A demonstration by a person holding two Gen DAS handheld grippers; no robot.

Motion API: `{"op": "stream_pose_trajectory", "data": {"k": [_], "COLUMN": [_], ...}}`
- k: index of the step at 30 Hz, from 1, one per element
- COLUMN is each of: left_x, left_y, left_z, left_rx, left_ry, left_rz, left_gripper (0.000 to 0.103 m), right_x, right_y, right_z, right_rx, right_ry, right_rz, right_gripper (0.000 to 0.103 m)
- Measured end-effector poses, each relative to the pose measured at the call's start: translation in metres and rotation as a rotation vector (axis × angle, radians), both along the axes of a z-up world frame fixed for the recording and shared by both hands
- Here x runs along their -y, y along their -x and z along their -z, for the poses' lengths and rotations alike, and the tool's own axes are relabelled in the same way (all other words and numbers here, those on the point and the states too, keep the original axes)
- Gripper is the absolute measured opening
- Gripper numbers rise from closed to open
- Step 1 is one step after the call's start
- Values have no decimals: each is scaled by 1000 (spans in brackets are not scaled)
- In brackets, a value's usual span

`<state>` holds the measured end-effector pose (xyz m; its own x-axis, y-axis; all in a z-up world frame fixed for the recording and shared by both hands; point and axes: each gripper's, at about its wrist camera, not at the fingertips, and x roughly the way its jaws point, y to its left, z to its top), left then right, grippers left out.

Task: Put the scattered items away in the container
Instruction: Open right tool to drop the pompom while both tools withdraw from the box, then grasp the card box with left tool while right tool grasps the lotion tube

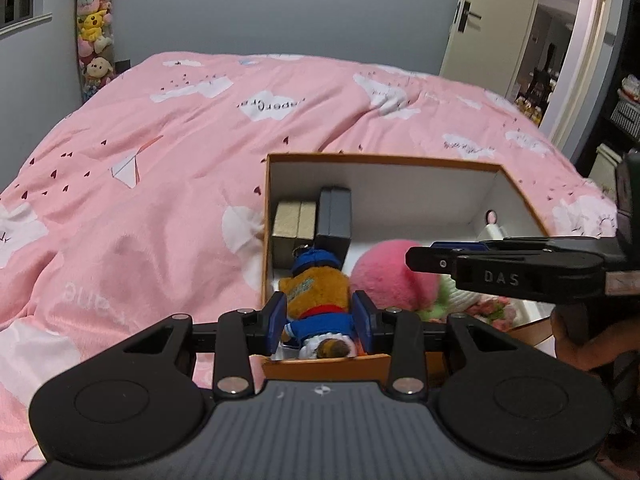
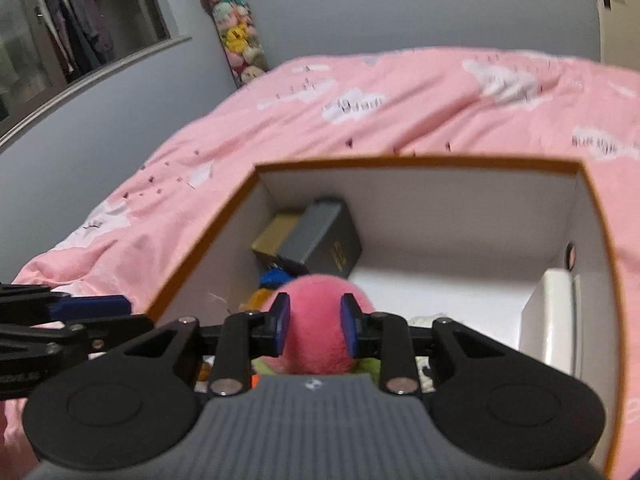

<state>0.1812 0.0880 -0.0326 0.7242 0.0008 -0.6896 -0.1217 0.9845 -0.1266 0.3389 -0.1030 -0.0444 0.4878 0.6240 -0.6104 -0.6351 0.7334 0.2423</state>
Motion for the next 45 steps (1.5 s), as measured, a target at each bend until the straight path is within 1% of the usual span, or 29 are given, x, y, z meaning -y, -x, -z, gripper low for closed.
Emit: {"op": "stream_pose_trajectory", "data": {"k": [3, 7, 10, 14, 21, 27, 30, 35, 45], "left_x": [6, 14, 20, 26, 36, 39, 43, 49, 43], "left_y": [8, 20, 27, 37, 51, 56, 58, 58, 54], "left_z": [-6, -14, -17, -17, -7, 5, 9, 18, 31], "left_rx": [23, 36, 26, 14, -29, -72, -85, -122, -168], "left_ry": [7, 13, 15, 25, 51, 129, 135, 156, 258], "left_rz": [10, 25, 41, 60, 93, 114, 123, 135, 111], "left_gripper": [41, 41, 41, 42, 42, 42, 43, 43, 43], "right_x": [9, 24, 37, 55, 82, 101, 109, 117, 122], "right_y": [21, 47, 65, 89, 114, 125, 129, 134, 132], "right_z": [-14, -29, -35, -36, -16, 6, 13, 19, 25], "right_rx": [50, 100, 119, 138, 78, 11, -15, -34, -57], "right_ry": [-18, -37, -48, -27, 35, 110, 119, 131, 141], "right_rz": [-5, 15, 30, 50, 85, 147, 159, 176, 197], "right_gripper": [34, 34, 34, 34, 36, 37, 38, 39, 39]}}
